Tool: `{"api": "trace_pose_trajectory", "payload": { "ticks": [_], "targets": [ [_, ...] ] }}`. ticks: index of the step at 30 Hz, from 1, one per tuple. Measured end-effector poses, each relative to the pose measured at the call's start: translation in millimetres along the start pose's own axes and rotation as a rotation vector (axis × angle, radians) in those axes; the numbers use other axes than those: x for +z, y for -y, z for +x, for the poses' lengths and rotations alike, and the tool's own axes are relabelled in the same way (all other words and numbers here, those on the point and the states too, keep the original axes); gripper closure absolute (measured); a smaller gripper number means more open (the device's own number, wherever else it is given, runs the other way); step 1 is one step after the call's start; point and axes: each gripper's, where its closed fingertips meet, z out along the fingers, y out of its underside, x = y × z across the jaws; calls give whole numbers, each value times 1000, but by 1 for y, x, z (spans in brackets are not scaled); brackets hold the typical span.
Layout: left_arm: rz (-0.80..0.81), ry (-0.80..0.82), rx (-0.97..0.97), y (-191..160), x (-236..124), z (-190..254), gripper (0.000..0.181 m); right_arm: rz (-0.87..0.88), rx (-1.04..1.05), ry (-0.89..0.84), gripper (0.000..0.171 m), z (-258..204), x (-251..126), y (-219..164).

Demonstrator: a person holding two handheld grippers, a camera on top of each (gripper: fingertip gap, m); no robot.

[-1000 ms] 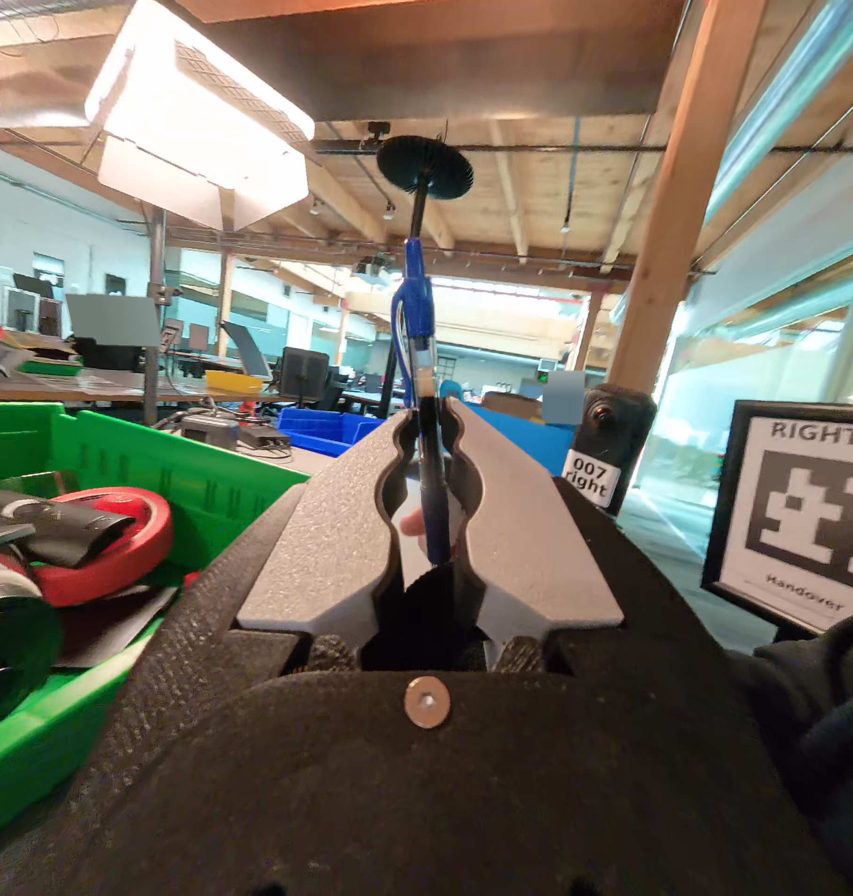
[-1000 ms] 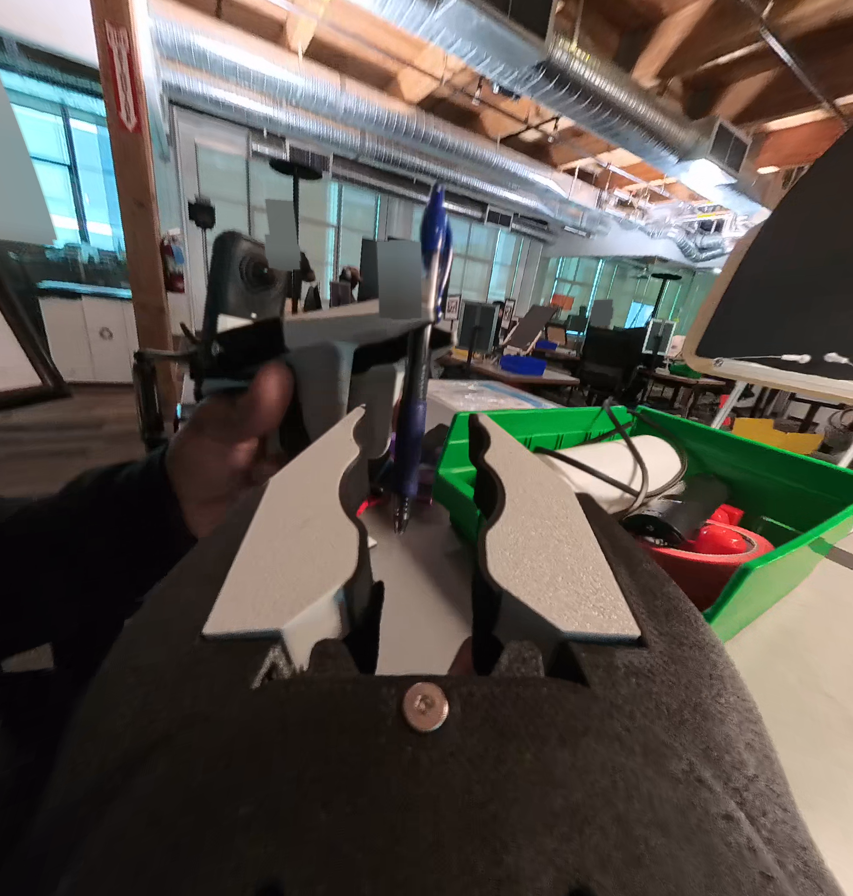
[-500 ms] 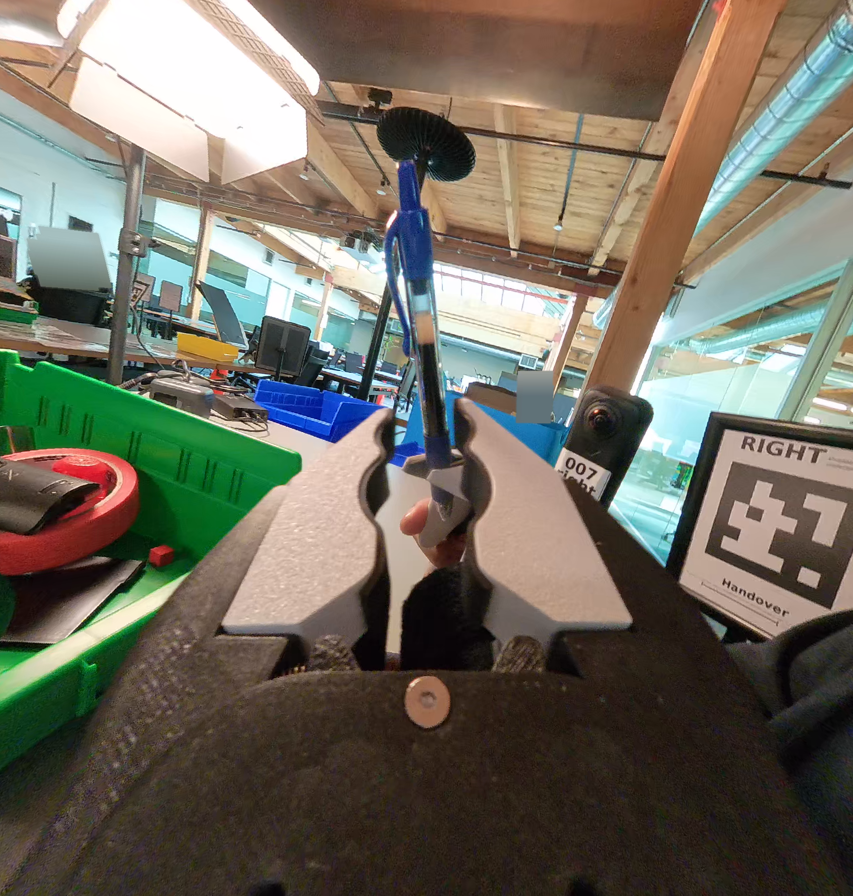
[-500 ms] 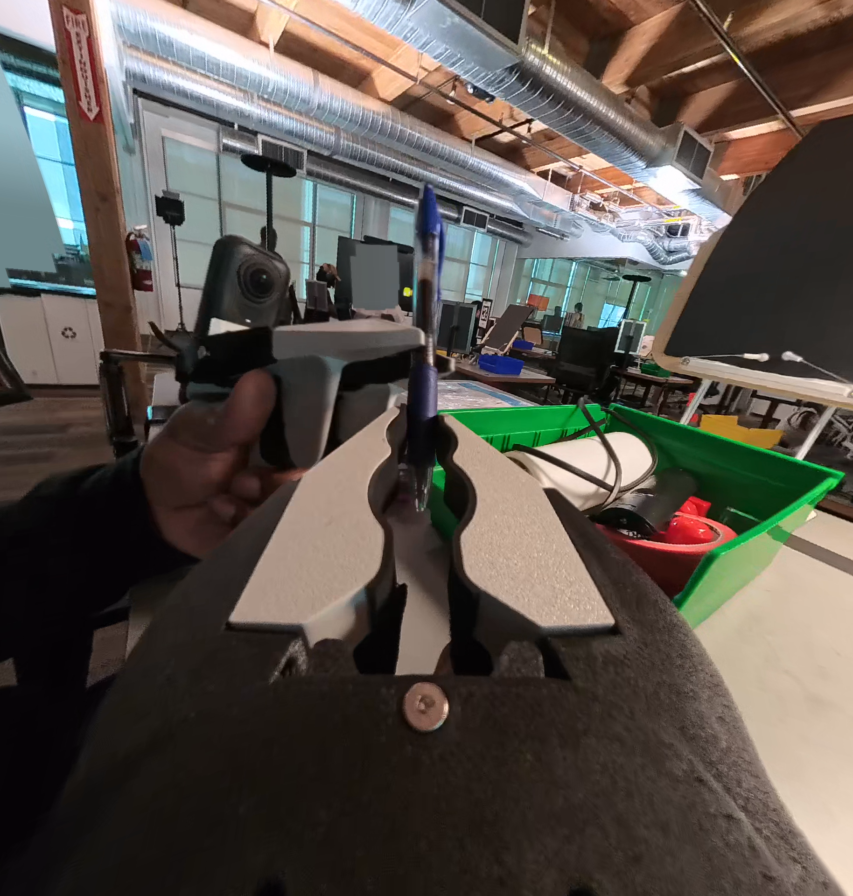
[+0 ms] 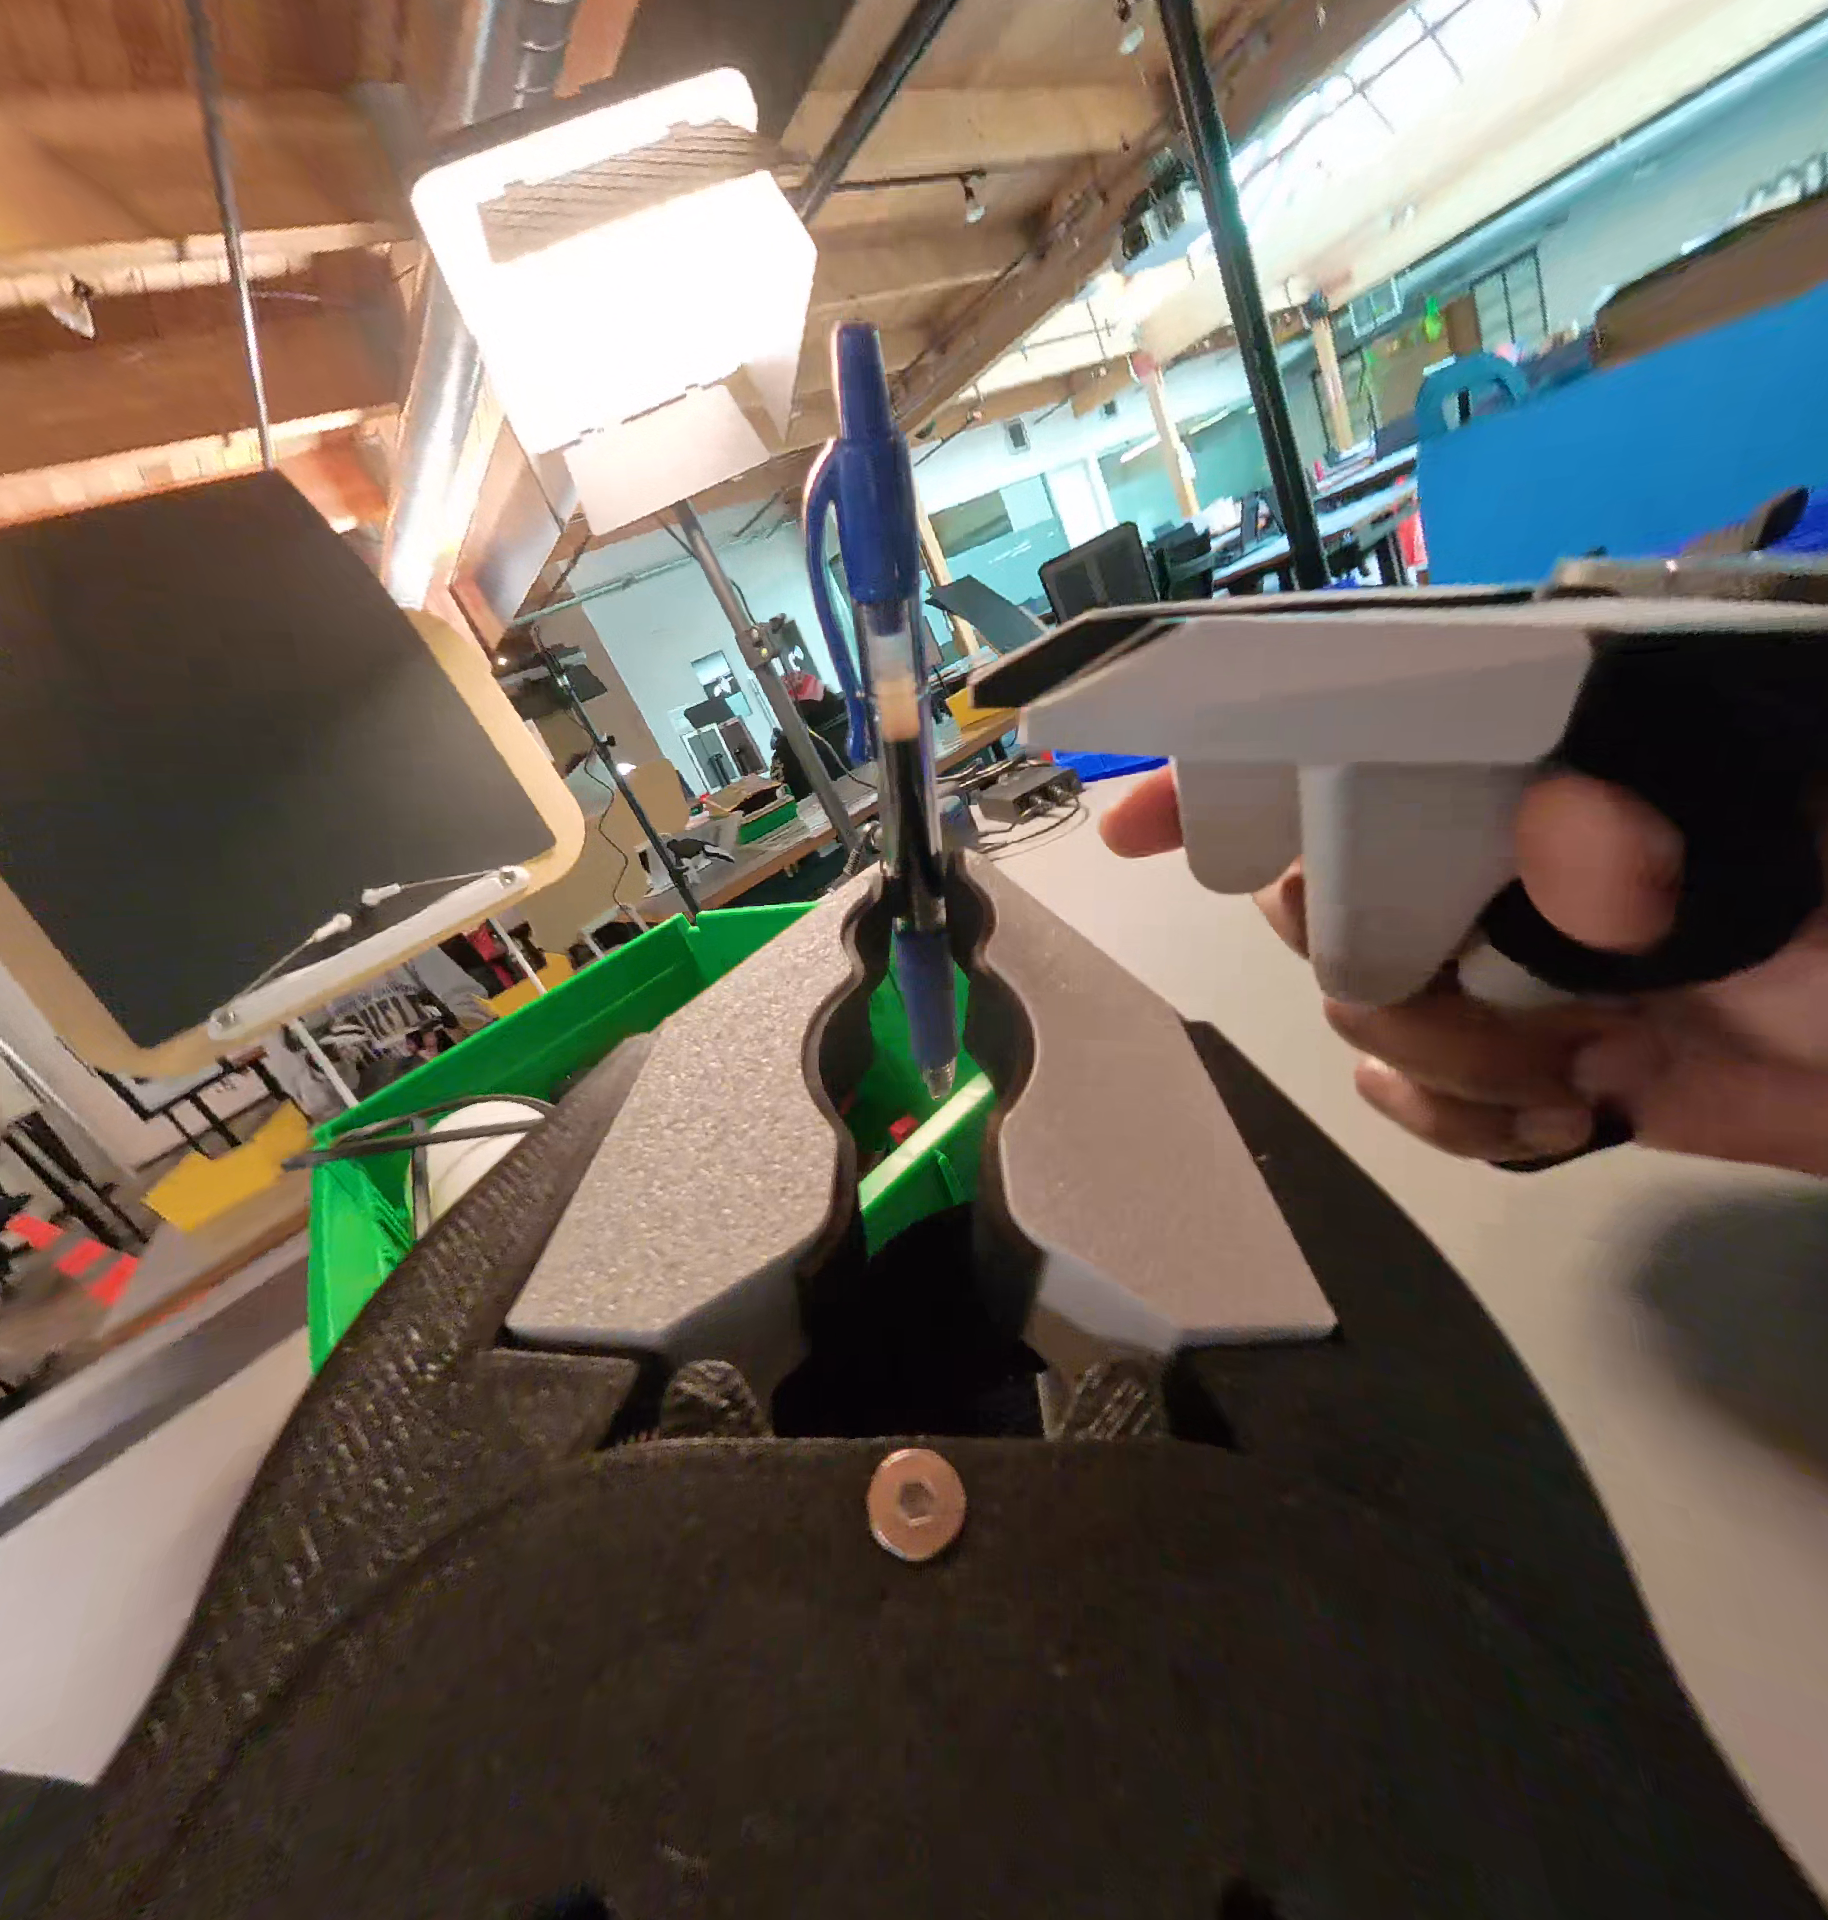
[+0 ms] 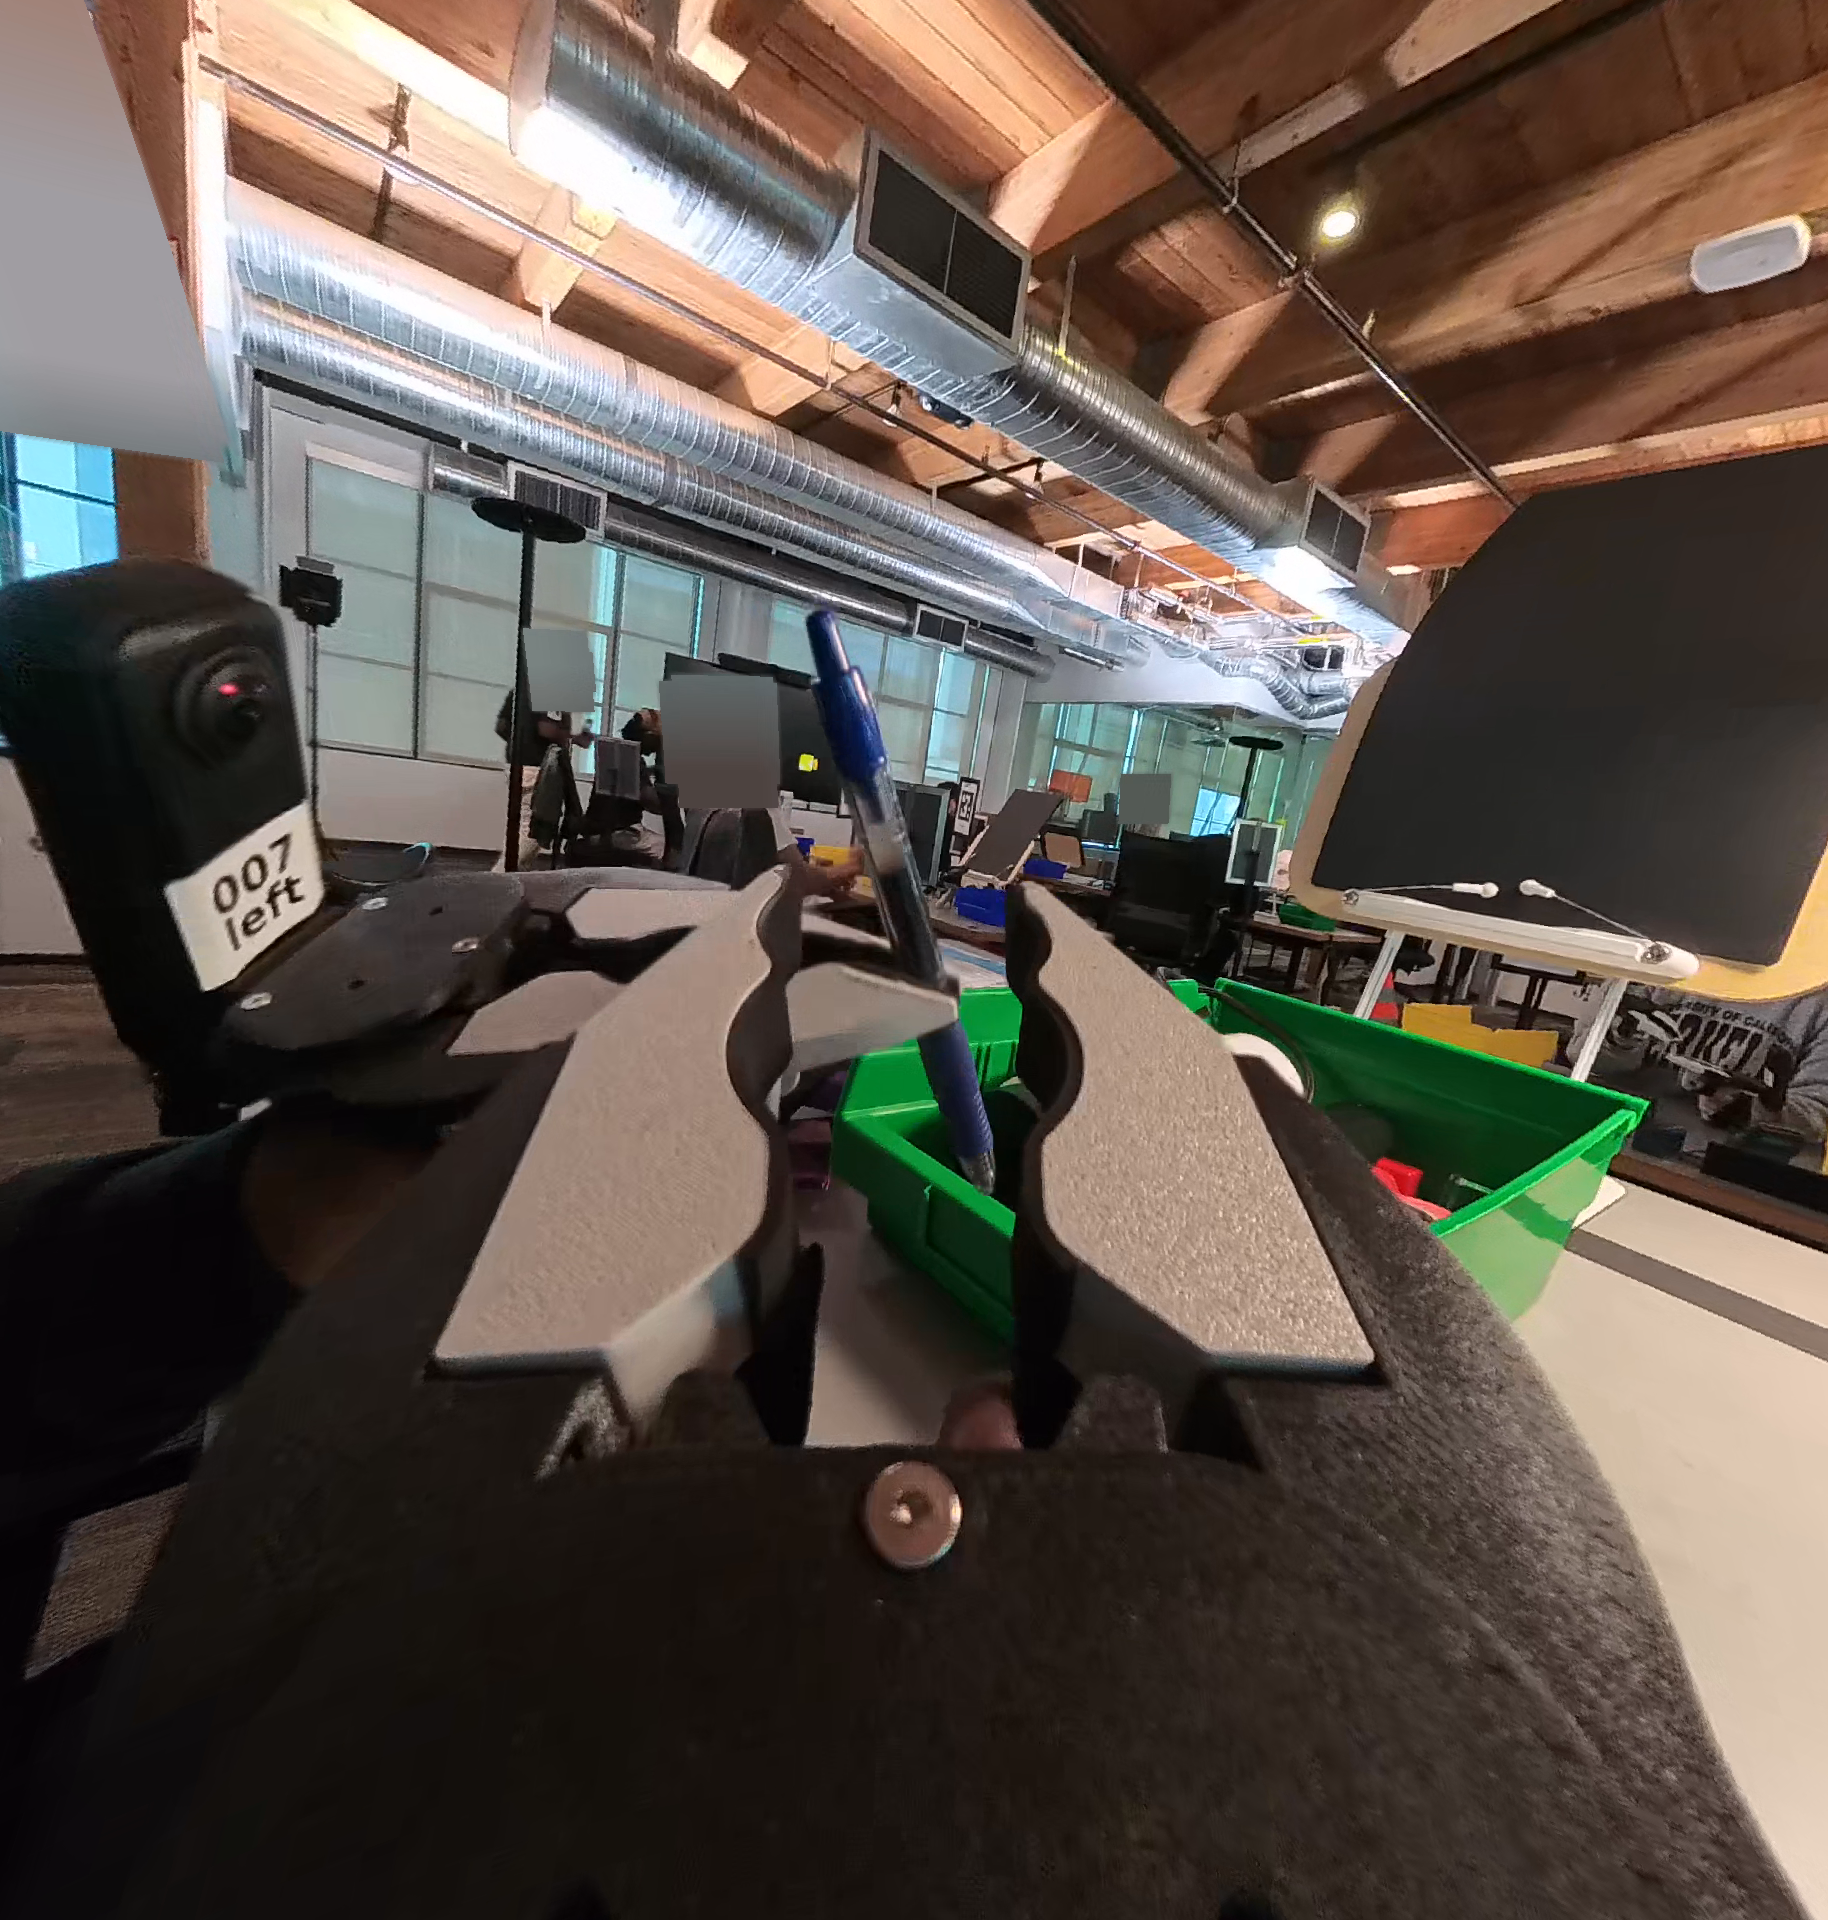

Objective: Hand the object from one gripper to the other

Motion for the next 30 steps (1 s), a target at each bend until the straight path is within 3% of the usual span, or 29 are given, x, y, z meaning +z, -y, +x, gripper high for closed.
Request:
{"api": "trace_pose_trajectory", "payload": {
  "ticks": [4, 7, 10, 14, 17, 23, 26, 30],
  "targets": [
    [-21, -78, 25, -4, 2, 16, 170, -19, 1, -4, 139, 1, 1, -4],
    [3, -138, 58, 0, 1, 28, 170, -43, 1, -2, 160, 1, 1, -8],
    [9, -137, 43, 1, 0, 28, 170, -25, 39, -26, 161, 8, -1, -5],
    [23, -194, -180, 5, 0, 24, 144, 83, 156, -75, 161, 28, -11, 11],
    [-2, -330, -459, 3, 0, 28, 133, 199, 287, -40, 161, 34, -19, 26],
    [125, -534, -943, 25, -10, 18, 132, 336, 507, 53, 161, 42, -29, 41],
    [128, -564, -1000, 26, -9, 21, 134, 337, 509, 77, 161, 38, -28, 41],
    [82, -573, -914, 23, -7, 38, 140, 334, 504, 108, 161, 32, -26, 42]
  ]
}}
